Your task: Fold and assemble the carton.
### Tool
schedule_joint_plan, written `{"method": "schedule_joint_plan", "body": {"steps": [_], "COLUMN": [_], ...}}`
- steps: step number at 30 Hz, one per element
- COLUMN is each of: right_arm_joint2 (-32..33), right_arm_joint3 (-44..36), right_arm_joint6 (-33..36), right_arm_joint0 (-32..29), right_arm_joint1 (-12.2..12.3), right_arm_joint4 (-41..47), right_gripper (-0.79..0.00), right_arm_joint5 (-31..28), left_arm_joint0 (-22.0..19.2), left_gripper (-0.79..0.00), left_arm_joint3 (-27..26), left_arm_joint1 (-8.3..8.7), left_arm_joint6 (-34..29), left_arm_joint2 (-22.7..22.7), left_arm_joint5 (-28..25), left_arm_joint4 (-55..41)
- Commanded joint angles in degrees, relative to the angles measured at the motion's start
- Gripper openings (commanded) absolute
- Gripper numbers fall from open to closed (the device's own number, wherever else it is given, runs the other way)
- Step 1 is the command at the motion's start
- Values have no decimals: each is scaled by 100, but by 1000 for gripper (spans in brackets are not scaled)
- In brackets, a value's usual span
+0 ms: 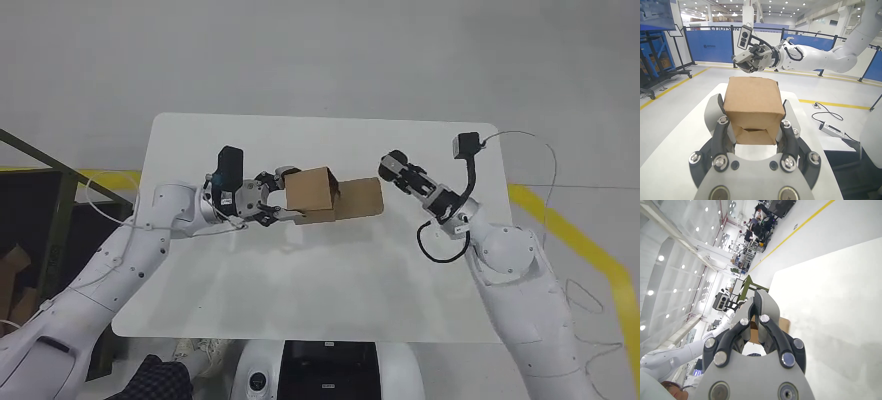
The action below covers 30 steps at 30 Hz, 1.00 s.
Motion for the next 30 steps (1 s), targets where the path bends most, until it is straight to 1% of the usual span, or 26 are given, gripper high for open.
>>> {"method": "schedule_joint_plan", "body": {"steps": [1, 3, 5, 8, 10, 12, 14, 17, 22, 24, 26, 30], "right_arm_joint2": [232, 367, 368, 123, -101, -303, -482, -705, -871, -884, -861, -831], "right_arm_joint3": [78, 246, 440, 716, 905, 1092, 1282, 1473, 1673, 1648, 1601, 1422], "right_arm_joint6": [403, 617, 804, 1254, 1591, 1728, 1741, 1852, 1943, 1917, 1882, 1938], "right_arm_joint0": [-69, -89, -70, 29, 135, 260, 399, 560, 761, 779, 778, 734], "right_arm_joint1": [52, 85, 101, 87, 57, 23, -6, -57, -104, -107, -101, -92], "right_arm_joint4": [101, 152, 179, 420, 770, 967, 972, 1260, 1577, 1592, 1597, 1773], "right_gripper": [-785, -785, -785, -785, -785, -785, -785, -785, -785, -785, -785, -785], "right_arm_joint5": [225, 359, 469, 542, 497, 460, 412, 297, 90, 28, -18, -61], "left_arm_joint0": [6, 19, 40, 68, 84, 95, 101, 112, 143, 140, 130, 109], "left_gripper": [-628, -625, -628, -628, -631, -634, -640, -662, -662, -671, -656, -665], "left_arm_joint3": [-2, -17, -38, -68, -105, -139, -168, -194, -194, -186, -183, -156], "left_arm_joint1": [15, 31, 45, 61, 69, 76, 83, 96, 113, 117, 121, 128], "left_arm_joint6": [46, 91, 135, 175, 193, 214, 236, 227, 196, 195, 199, 239], "left_arm_joint2": [-39, -79, -109, -126, -117, -104, -89, -61, 32, 68, 104, 182], "left_arm_joint5": [0, 0, 0, 0, 0, 0, 0, 0, 0, 0, 0, 0], "left_arm_joint4": [8, 13, 11, 9, 15, 20, 8, 42, 131, 147, 172, 286]}}
